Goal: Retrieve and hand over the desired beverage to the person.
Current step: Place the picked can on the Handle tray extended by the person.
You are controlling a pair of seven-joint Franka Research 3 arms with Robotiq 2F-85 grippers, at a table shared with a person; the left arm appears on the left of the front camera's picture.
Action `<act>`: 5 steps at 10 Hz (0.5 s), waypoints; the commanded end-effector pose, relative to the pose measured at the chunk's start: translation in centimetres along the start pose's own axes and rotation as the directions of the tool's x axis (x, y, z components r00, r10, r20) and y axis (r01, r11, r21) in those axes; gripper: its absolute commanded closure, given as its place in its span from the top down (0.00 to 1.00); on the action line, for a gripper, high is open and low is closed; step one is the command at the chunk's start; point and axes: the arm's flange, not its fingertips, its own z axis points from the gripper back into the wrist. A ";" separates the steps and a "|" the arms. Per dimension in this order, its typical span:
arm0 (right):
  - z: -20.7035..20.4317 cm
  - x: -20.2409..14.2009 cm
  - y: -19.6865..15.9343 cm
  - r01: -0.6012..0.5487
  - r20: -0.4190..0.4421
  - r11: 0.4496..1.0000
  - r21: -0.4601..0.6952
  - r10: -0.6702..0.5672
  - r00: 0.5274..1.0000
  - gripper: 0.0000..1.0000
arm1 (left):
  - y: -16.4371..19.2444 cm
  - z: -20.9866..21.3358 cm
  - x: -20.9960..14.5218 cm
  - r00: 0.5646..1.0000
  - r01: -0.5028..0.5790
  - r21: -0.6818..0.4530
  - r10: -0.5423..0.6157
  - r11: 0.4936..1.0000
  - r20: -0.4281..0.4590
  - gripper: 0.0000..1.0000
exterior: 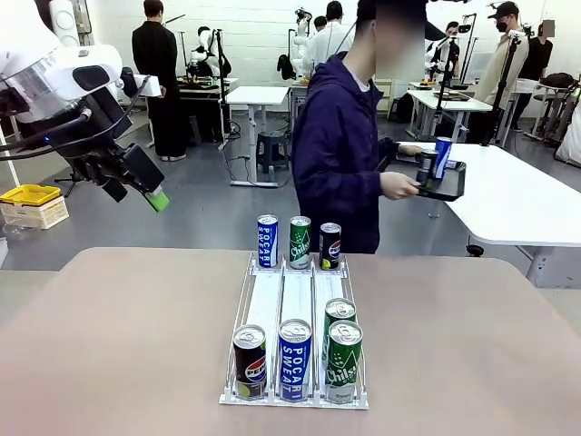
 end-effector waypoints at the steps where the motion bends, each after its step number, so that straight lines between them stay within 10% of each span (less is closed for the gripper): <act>1: -0.2 0.1 -0.1 -0.004 0.009 1.000 0.029 0.004 1.000 1.00 | 2.6 2.5 -0.8 1.000 0.012 -0.108 -0.010 0.994 0.016 1.00; 5: -0.2 0.1 -0.1 -0.004 0.009 1.000 0.029 0.004 1.000 1.00 | 11.7 10.5 -4.8 0.967 0.207 -0.357 -0.135 0.911 0.216 1.00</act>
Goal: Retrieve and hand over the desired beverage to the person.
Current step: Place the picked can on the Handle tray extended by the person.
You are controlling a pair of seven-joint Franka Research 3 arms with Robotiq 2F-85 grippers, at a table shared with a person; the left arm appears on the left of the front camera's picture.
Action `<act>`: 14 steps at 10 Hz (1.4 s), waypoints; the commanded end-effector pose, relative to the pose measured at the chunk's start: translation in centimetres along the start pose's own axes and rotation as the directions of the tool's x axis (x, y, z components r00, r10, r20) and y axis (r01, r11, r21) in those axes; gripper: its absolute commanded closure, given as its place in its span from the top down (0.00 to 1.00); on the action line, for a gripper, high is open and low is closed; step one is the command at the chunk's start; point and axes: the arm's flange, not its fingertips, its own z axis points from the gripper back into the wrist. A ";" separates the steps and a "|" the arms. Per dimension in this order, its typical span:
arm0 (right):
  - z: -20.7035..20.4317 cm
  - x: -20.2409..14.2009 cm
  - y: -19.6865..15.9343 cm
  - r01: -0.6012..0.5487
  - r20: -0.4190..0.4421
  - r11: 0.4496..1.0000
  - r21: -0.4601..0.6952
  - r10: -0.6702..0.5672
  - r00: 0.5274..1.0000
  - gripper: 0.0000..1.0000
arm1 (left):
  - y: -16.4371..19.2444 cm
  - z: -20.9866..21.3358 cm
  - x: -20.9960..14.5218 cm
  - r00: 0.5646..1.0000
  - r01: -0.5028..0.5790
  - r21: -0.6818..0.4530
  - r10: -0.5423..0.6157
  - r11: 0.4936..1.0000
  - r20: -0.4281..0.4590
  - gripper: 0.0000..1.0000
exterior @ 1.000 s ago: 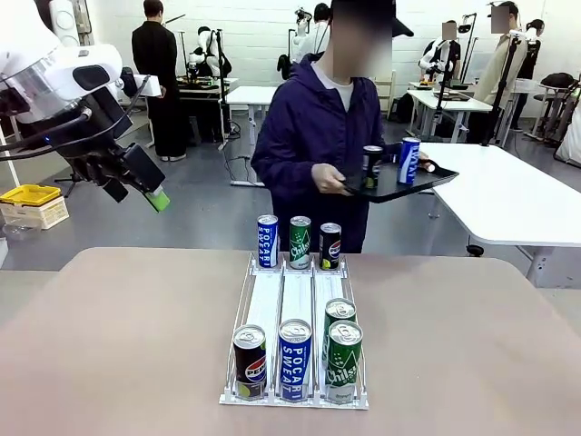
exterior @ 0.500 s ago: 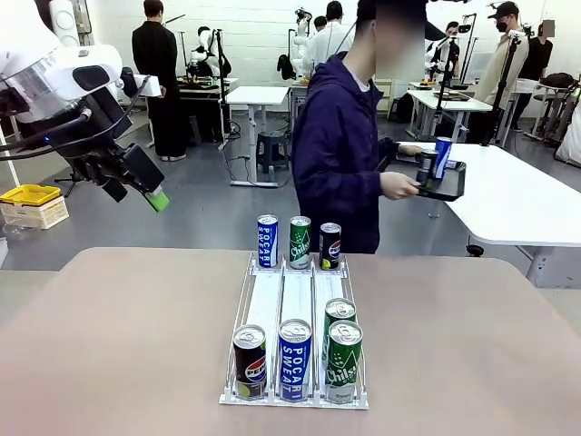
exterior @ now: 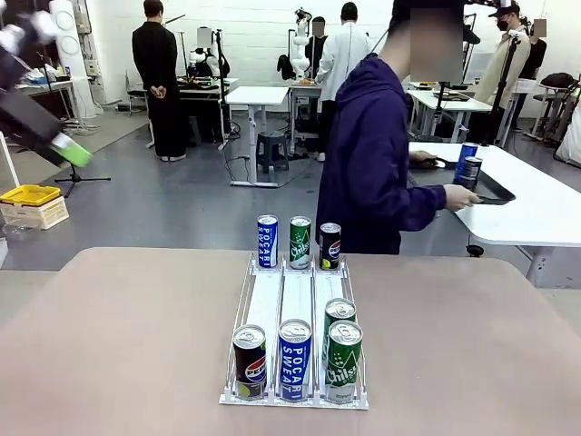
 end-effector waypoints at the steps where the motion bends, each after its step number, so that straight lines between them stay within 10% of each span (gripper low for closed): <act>1: -0.2 0.1 -0.1 -0.005 0.009 1.000 0.030 0.005 1.000 1.00 | 1.6 1.9 -1.0 0.999 0.023 -0.077 -0.020 0.997 0.041 1.00; 14: -0.2 0.1 -0.1 -0.005 0.009 1.000 0.030 0.005 1.000 1.00 | 2.5 4.2 -3.0 0.998 0.010 -0.049 -0.006 0.999 0.069 1.00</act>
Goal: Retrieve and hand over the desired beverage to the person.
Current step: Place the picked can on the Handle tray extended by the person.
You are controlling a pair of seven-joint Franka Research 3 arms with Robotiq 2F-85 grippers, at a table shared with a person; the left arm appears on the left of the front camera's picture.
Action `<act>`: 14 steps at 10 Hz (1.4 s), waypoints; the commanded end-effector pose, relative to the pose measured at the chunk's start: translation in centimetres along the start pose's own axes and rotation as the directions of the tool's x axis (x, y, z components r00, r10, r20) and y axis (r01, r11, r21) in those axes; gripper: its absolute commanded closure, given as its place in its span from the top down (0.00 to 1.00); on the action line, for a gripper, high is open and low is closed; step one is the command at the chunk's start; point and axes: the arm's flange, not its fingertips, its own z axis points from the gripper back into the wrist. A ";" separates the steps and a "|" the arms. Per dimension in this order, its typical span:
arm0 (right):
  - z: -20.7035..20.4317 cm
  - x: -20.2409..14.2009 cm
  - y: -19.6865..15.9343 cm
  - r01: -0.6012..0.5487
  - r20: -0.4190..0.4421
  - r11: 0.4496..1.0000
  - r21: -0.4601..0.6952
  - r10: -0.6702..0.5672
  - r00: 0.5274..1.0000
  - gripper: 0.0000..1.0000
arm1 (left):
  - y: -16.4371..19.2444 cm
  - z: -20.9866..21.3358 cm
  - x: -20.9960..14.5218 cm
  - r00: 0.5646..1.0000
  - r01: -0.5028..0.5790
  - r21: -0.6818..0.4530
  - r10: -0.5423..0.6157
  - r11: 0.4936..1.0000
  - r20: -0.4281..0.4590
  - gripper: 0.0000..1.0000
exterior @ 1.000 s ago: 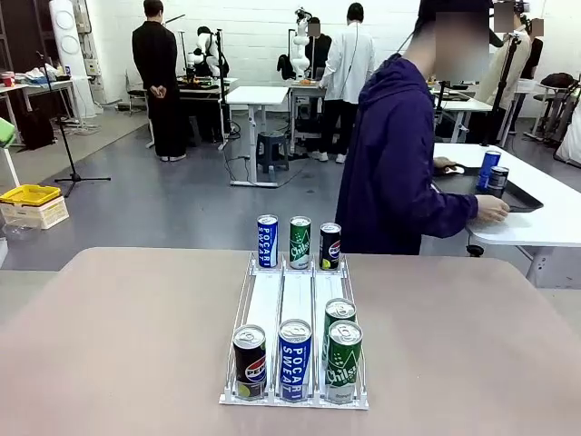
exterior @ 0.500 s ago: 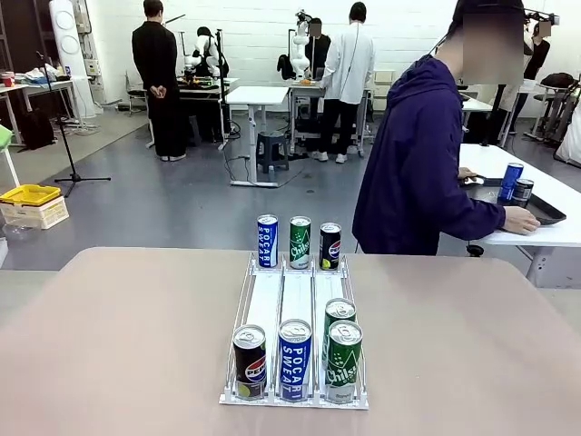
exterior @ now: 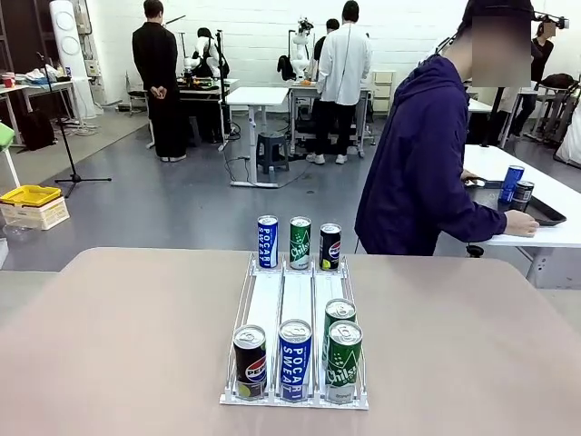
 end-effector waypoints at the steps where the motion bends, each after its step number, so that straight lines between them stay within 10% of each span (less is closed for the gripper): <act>1: -0.2 0.1 -0.1 -0.005 0.009 1.000 0.030 0.004 1.000 1.00 | 0.1 0.1 0.1 1.000 0.018 -0.018 -0.017 1.000 0.009 1.00; 14: -0.2 0.1 -0.1 -0.005 0.009 1.000 0.030 0.004 1.000 1.00 | 0.1 0.1 0.1 1.000 0.018 -0.018 -0.017 1.000 0.009 1.00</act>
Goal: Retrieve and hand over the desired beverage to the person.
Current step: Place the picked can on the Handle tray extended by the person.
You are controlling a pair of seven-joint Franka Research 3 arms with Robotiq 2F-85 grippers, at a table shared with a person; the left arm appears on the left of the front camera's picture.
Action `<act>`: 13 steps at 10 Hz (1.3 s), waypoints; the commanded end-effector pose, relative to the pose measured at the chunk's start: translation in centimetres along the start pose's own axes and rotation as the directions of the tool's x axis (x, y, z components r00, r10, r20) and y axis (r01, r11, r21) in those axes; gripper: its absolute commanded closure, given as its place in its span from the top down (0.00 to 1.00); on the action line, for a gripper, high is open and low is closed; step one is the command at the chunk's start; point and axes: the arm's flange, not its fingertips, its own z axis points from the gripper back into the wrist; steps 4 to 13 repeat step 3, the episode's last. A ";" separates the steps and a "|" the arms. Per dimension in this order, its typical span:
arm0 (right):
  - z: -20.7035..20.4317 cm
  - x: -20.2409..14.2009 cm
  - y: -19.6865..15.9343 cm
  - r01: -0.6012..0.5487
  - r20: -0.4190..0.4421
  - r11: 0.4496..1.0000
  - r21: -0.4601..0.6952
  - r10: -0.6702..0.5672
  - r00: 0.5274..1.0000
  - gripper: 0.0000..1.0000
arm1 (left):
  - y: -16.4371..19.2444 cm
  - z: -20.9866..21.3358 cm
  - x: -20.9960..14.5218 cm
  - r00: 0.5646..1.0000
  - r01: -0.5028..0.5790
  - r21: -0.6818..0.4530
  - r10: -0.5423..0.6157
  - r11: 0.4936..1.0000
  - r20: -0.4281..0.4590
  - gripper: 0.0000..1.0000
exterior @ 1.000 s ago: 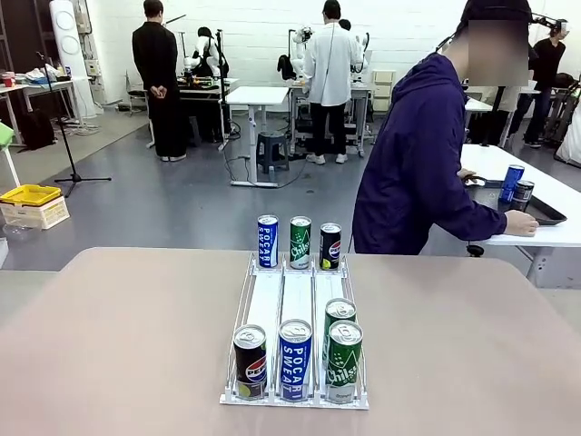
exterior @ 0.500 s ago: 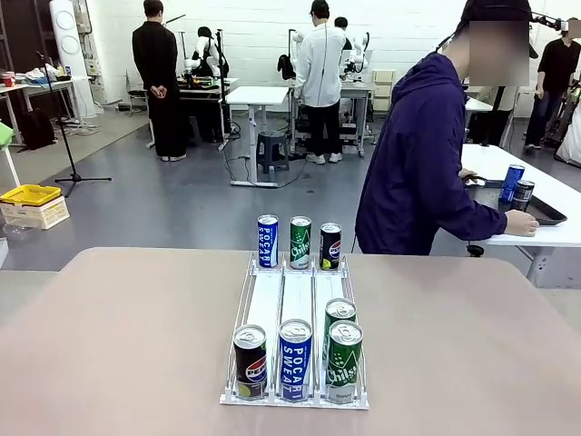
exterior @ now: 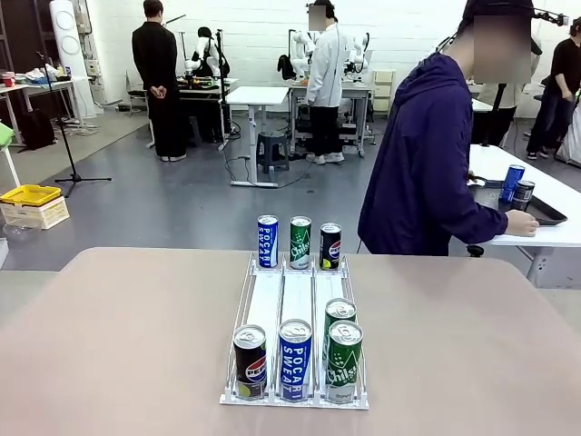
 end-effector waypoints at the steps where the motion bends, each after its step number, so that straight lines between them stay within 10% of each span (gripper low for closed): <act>1: -0.2 0.1 -0.1 -0.005 0.009 1.000 0.030 0.004 1.000 1.00 | 0.1 0.1 0.1 1.000 0.020 -0.019 -0.019 1.000 0.010 1.00; 13: -0.2 0.1 -0.1 -0.005 0.009 1.000 0.030 0.004 1.000 1.00 | 0.1 0.1 0.1 1.000 0.020 -0.019 -0.019 1.000 0.010 1.00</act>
